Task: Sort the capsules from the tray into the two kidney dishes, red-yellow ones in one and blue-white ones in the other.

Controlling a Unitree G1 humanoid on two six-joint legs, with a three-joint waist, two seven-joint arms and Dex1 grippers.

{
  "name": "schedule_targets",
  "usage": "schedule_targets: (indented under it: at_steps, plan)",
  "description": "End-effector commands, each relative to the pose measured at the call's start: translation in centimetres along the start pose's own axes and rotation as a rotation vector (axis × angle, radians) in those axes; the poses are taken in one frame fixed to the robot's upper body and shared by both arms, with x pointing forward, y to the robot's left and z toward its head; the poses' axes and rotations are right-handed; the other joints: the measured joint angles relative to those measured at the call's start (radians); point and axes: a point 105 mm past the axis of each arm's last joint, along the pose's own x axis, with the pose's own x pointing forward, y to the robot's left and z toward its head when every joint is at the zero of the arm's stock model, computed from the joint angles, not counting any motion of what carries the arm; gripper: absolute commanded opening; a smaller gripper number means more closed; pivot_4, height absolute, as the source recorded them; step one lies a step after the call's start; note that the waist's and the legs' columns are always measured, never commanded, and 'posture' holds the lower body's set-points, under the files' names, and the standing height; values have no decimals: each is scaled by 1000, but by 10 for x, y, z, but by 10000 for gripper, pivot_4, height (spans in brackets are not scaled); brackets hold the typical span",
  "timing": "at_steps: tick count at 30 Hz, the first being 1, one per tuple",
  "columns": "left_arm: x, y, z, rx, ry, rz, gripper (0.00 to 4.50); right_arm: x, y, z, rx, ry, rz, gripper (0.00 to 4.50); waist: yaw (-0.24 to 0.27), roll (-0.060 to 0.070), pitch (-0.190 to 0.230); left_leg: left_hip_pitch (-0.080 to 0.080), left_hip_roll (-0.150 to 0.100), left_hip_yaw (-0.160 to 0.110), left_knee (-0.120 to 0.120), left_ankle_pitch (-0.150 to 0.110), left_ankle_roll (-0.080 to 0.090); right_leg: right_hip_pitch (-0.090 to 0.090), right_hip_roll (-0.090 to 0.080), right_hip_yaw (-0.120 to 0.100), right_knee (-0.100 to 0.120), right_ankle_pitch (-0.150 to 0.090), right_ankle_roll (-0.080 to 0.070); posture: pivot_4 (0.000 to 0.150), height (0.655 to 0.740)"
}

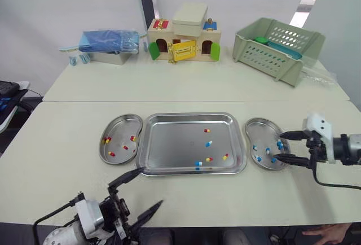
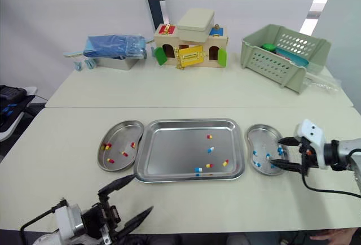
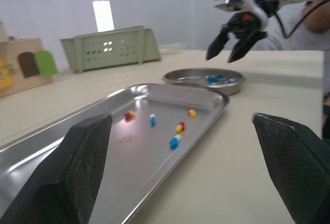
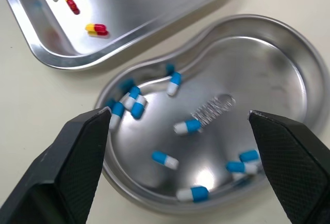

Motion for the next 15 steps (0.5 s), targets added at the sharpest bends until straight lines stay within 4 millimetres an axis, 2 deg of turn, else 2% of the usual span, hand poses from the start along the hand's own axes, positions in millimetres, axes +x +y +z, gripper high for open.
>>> schedule_targets:
  at_steps: [1,4,9,11,15]
  plan:
    - [-13,21,7,72,40,95,45000,-20,-13,2,-38,-54,-54,44756,0,0,0,0,0,0,0,0,0,0,0,0,0,0,0,1500,7400]
    - [-40,41,12,130,108,203,45000,-28,-24,-15,18,-57,-81,44756,-4,0,0,1,0,0,0,0,0,0,0,0,0,0,0,1500,7400]
    - [-73,46,10,131,202,255,45000,-39,-42,-37,48,-3,-141,44756,-7,0,0,1,0,2,0,0,0,0,0,1,0,0,0,1500,7400]
    - [-79,48,10,140,221,257,45000,-43,-47,-47,61,22,-155,44756,-6,0,0,1,0,2,0,0,0,0,0,1,1,0,0,1500,7400]
    - [-79,51,11,151,219,265,45000,-46,-52,-56,63,46,-160,44756,-3,0,0,1,0,2,0,0,0,0,0,1,0,0,0,1500,7400]
